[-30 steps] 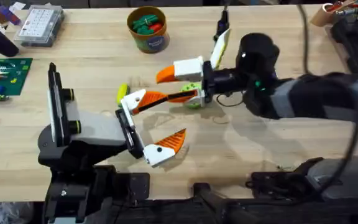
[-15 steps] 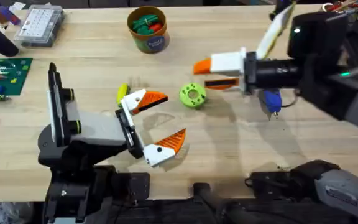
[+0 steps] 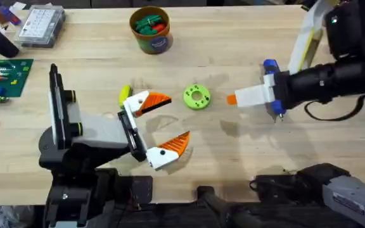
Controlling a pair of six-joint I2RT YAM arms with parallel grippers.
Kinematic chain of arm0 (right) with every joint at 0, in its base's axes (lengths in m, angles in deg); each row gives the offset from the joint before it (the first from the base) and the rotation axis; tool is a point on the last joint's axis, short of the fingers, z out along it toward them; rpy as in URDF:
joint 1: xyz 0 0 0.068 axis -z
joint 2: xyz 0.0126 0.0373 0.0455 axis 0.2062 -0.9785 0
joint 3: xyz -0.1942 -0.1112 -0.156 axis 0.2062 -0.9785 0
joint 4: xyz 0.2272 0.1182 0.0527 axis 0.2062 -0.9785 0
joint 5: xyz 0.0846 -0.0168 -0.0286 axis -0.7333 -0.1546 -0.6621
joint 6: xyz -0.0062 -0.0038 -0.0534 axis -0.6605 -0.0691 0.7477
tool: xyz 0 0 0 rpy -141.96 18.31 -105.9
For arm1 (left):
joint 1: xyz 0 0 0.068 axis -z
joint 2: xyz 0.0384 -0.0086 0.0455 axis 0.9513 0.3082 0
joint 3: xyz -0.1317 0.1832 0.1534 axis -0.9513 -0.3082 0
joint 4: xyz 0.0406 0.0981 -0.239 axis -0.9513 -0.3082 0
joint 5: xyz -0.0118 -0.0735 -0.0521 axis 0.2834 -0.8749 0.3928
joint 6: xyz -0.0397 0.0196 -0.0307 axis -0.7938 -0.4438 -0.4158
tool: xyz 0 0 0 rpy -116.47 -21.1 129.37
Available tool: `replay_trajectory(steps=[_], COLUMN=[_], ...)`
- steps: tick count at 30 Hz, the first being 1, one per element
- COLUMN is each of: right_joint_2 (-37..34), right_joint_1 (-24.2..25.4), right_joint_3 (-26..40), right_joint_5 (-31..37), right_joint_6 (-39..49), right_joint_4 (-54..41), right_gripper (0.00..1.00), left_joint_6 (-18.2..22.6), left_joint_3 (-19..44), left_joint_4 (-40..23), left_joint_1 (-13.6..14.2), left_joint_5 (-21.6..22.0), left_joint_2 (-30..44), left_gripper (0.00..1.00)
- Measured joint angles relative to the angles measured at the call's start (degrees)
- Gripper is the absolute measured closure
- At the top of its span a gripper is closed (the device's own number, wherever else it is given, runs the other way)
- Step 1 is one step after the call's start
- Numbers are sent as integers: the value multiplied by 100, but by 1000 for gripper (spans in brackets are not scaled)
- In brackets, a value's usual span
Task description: Pick up the gripper from the table and insert it into the empty holder that is missing its gripper. Then pick up a screw, insert it into the mounting hole, and use the screwdriver to tighten it. Finally, clean up the table by picking up the vegetable and placing it into the bucket.
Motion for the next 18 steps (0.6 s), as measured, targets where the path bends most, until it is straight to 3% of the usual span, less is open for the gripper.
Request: replay_trajectory(steps=[5,12,18], right_joint_2=[0,-49,-631], right_joint_1=[-142,-1135,-1702], right_joint_3=[90,172,570], right_joint_5=[616,1231,1881], right_joint_6=[525,1009,1015], right_joint_4=[-119,-251,-406], right_gripper=[5,5,5], left_joint_6=[0,0,0], left_joint_3=[0,0,0], left_joint_4=[0,0,0], left_joint_1=[0,0,0], left_joint_5=[2,0,0], left_joint_2=[0,0,0], left_gripper=[13,13,15])
